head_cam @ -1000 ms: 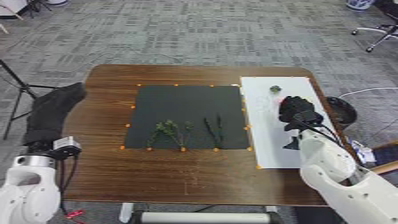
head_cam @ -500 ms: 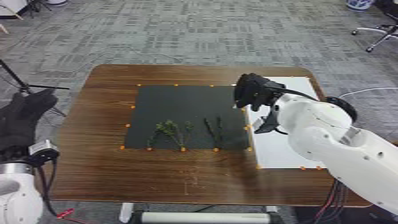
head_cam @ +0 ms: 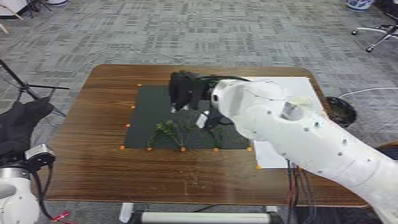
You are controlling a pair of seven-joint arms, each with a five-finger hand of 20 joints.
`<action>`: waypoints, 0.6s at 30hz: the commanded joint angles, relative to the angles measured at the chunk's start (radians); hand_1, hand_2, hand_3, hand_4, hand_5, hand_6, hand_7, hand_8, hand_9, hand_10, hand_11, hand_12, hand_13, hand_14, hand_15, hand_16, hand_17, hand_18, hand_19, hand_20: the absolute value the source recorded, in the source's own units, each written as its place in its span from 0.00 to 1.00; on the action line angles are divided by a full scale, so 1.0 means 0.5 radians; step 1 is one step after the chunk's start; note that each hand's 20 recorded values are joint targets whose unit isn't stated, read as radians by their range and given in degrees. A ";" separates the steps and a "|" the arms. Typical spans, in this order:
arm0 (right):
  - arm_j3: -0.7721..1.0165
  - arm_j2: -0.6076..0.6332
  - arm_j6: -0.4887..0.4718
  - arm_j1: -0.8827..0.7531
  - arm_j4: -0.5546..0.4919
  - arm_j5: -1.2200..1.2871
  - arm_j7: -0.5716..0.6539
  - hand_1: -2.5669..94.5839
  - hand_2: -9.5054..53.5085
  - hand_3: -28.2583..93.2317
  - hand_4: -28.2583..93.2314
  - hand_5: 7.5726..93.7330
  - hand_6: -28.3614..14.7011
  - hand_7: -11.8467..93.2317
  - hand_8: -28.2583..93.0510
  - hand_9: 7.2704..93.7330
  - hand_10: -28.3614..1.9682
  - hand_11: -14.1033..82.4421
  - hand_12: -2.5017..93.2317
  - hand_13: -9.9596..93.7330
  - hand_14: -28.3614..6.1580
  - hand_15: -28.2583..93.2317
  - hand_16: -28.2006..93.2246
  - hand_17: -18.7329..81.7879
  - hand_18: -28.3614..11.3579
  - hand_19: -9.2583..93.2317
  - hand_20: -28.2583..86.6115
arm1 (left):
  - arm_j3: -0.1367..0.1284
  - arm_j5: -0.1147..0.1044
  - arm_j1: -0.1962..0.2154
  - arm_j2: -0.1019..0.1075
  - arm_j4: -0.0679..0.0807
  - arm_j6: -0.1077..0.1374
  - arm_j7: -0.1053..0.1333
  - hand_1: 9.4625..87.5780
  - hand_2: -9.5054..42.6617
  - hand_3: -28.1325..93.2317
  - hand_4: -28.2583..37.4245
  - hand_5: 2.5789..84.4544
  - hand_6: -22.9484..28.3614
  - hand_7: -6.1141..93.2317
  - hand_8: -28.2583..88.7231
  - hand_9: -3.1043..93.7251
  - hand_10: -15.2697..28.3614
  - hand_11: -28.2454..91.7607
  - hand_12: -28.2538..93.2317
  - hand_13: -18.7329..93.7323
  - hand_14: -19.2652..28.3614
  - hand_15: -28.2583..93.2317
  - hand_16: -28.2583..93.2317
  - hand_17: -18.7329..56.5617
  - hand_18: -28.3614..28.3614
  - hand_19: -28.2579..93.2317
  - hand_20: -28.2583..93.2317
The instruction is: Arrange flowers
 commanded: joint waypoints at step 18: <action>-0.201 -0.645 0.192 -0.205 0.489 -0.431 -0.226 0.66 0.00 0.70 0.12 0.80 0.64 0.34 0.36 0.91 0.58 0.20 0.41 0.93 0.72 0.69 0.52 0.76 0.38 0.99 0.66 | 0.201 -0.002 -0.201 0.079 0.067 -0.058 0.006 0.12 0.77 0.79 0.00 0.72 0.42 0.22 0.16 0.58 0.69 0.40 0.32 0.51 0.76 0.40 0.24 0.30 0.70 0.32 0.36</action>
